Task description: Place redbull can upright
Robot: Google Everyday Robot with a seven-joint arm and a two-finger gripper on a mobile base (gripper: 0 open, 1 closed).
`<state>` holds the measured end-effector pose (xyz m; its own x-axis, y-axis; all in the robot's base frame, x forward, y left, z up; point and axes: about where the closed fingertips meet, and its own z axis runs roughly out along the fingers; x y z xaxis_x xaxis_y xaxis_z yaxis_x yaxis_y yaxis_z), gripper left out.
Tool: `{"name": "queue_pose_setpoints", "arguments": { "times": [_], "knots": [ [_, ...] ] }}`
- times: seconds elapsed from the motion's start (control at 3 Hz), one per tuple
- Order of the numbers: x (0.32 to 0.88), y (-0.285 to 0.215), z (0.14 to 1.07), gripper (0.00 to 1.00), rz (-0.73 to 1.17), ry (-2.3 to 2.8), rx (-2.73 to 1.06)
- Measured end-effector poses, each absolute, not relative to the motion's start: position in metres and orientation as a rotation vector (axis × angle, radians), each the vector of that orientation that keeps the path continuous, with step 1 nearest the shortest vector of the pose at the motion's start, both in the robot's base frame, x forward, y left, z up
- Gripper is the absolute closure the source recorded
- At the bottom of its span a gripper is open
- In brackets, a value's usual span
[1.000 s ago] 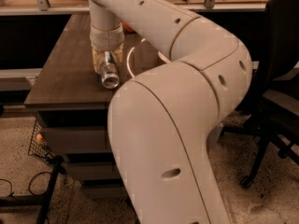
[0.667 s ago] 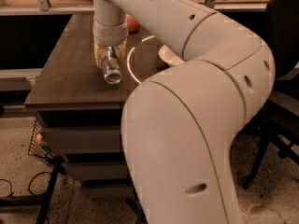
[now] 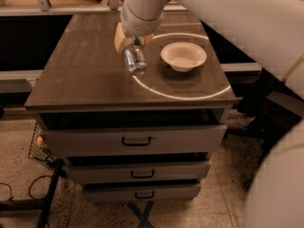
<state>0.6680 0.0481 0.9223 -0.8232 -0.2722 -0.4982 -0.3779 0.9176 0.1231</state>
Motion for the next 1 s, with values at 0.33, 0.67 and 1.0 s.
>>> {"name": "queue_pose_setpoints", "arguments": {
  "times": [0.33, 0.67, 1.0],
  "knots": [
    [0.649, 0.021, 0.934, 1.0, 0.343, 2.431, -0.577],
    [0.639, 0.015, 0.946, 1.0, 0.36, 2.246, -0.682],
    [0.64, 0.021, 0.974, 1.0, 0.39, 2.051, -0.734]
  ]
}}
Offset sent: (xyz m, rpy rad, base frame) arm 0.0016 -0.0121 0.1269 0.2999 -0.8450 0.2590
